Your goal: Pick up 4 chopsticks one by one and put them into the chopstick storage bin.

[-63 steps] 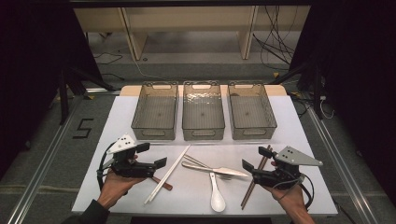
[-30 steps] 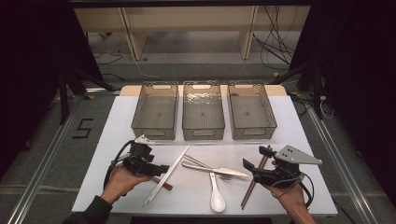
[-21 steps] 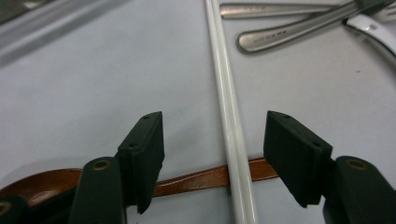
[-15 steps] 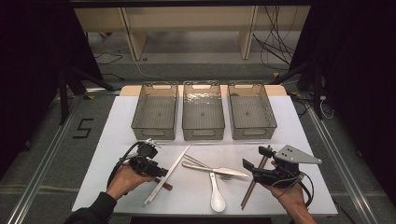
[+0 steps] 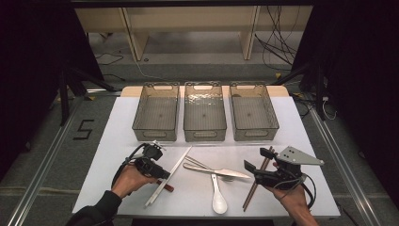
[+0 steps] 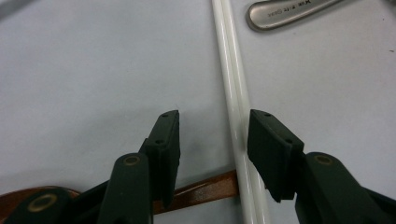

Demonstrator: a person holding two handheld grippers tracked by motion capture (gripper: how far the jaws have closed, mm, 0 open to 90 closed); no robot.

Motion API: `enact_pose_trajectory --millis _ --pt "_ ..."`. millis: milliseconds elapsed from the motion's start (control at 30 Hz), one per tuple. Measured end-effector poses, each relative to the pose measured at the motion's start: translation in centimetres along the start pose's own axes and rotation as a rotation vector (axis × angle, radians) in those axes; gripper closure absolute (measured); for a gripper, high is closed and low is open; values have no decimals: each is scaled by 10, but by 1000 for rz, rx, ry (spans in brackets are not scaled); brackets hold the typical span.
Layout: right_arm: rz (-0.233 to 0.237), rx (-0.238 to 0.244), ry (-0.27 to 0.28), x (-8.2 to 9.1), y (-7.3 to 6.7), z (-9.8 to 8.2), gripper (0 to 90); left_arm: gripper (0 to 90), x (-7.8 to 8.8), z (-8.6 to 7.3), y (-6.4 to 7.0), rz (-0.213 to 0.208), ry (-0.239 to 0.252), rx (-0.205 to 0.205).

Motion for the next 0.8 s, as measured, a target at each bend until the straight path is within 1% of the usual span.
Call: enact_pose_trajectory --millis 67,133,200,300,333,367,567,667,700,800 --pt "1 0 -1 0 0 0 257 564 -1 0 0 -1 -8 -3" --pt "1 0 -2 0 0 0 257 575 -2 0 -1 6 -18 -5" --pt "1 1 -2 0 0 0 257 578 -4 0 -2 4 -19 1" --pt "0 1 -2 0 0 0 257 608 -6 -1 -2 -4 -31 3" --pt "1 1 -2 0 0 0 257 643 -6 0 -2 2 -34 -3" --pt "1 1 -2 0 0 0 257 643 -6 0 -3 7 -38 -7" --pt "1 1 -1 0 0 0 259 714 -6 1 -5 22 -56 -23" --pt "1 2 -1 0 0 0 260 762 -7 1 -5 33 -54 -22" --pt "1 2 -1 0 0 0 260 762 -7 2 -5 35 -55 -22" --pt "0 3 -1 0 0 0 261 813 -7 2 -7 52 -58 -32"
Point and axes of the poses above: each handheld gripper's, and its own axes: x roughly backward along the jaws, z roughly out of its top, y roughly to its right, the point moved 5 cm from there along -x, roughly forward along the jaws, and after that the axes turned 8 degrees about y, right-handed, at the moved point
